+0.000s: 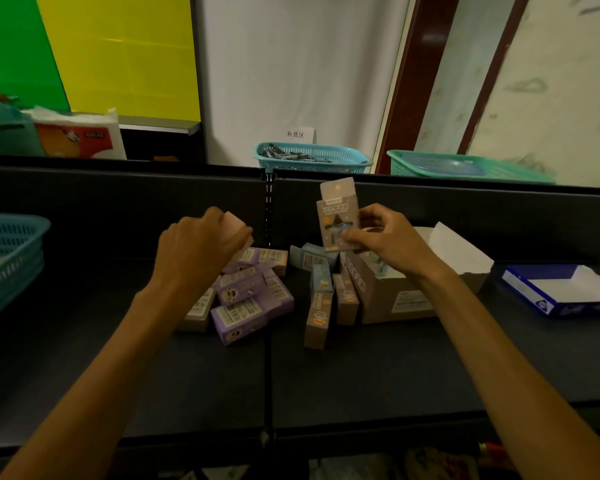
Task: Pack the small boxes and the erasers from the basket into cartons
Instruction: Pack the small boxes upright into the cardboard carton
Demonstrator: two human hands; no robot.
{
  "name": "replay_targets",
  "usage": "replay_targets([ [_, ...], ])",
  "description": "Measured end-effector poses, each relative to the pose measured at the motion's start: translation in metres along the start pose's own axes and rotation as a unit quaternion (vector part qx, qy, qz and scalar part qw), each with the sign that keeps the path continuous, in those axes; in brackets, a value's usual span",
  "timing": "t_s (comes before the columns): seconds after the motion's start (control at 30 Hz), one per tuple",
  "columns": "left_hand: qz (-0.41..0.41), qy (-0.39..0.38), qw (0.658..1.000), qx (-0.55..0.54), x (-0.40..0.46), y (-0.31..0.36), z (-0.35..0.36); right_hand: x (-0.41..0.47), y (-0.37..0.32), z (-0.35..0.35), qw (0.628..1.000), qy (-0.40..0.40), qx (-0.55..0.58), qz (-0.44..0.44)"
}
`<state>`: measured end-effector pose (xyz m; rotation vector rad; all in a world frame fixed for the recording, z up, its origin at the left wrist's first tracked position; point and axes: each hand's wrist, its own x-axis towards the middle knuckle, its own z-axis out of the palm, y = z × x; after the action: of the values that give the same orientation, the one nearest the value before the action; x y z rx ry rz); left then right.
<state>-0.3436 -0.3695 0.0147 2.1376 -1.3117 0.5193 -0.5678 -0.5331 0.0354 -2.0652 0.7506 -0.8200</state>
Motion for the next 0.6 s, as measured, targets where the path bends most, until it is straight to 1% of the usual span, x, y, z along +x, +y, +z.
replay_targets([
  [0.07,-0.012,0.022,0.995,-0.098,0.002,0.008,-0.001,0.0,0.003,-0.013,1.0,0.022,-0.001,0.003],
  [0.1,-0.018,0.021,0.99,-0.137,0.005,0.013,0.0,0.0,0.005,-0.021,0.999,0.034,-0.002,0.005],
  [0.17,-0.031,0.002,0.977,-0.209,0.012,0.026,0.005,0.0,0.011,-0.036,0.998,0.056,-0.003,0.011],
  [0.3,-0.062,-0.049,0.94,-0.331,0.027,0.056,0.018,0.002,0.028,-0.07,0.996,0.089,-0.01,0.021],
  [0.43,-0.092,-0.101,0.901,-0.411,0.042,0.093,0.038,0.012,0.052,-0.106,0.996,0.085,-0.027,0.031],
  [0.53,-0.065,-0.101,0.908,-0.402,0.05,0.121,0.055,0.024,0.07,-0.134,0.998,0.045,-0.022,0.038],
  [0.6,-0.057,-0.088,0.911,-0.398,0.054,0.137,0.063,0.033,0.081,-0.151,0.998,0.012,-0.045,0.034],
])
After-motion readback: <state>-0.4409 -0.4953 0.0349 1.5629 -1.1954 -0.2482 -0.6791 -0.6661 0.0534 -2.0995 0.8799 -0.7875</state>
